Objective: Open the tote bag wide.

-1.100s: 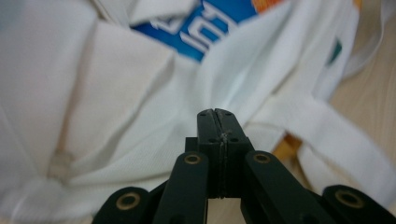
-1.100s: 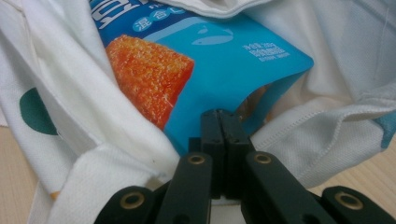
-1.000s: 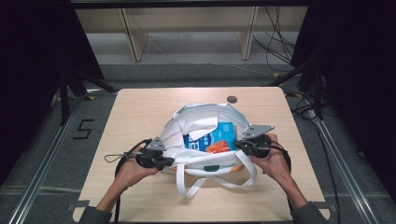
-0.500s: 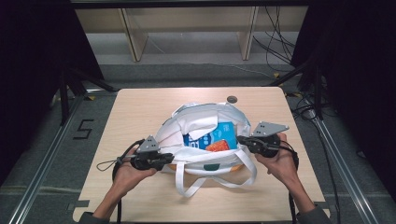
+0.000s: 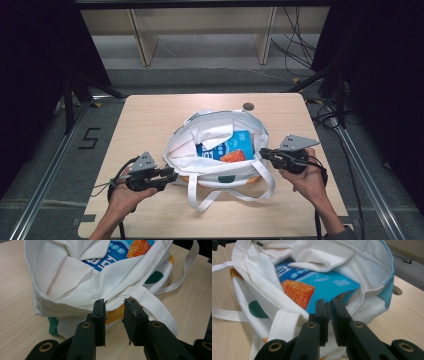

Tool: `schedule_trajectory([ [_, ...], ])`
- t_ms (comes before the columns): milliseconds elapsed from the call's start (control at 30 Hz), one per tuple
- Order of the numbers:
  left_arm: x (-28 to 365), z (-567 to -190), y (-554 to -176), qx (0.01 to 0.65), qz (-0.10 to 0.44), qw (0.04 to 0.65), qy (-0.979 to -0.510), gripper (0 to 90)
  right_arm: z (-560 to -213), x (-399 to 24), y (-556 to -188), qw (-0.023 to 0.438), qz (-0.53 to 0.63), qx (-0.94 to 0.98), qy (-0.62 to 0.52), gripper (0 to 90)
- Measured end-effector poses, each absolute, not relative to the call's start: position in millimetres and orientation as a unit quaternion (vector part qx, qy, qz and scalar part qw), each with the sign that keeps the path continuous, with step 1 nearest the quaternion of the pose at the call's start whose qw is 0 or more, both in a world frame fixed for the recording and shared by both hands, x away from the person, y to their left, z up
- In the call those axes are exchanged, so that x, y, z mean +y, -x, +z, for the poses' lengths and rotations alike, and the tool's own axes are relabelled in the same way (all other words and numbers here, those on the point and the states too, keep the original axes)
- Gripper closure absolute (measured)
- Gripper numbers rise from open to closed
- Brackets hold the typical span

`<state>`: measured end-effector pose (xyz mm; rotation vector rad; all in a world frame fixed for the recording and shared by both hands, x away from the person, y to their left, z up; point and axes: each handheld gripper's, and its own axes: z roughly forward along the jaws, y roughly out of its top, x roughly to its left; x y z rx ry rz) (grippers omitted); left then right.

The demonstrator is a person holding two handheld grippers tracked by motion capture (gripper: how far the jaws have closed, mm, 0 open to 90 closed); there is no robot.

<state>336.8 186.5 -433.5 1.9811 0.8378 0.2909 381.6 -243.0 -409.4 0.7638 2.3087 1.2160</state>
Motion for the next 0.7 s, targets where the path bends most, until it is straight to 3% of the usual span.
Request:
schedule_trajectory([
  [433,191.4,-436.3,-333.2,0.348,0.134,0.474,-0.797,62.6,-409.5,-252.7,-380.8,0.217,0.446,0.816,-0.296,72.8],
  [700,198.0,-440.2,-329.9,0.355,0.125,0.475,-0.796,54.6,-412.2,-259.8,-376.8,0.216,0.45,0.808,-0.314,54.8],
])
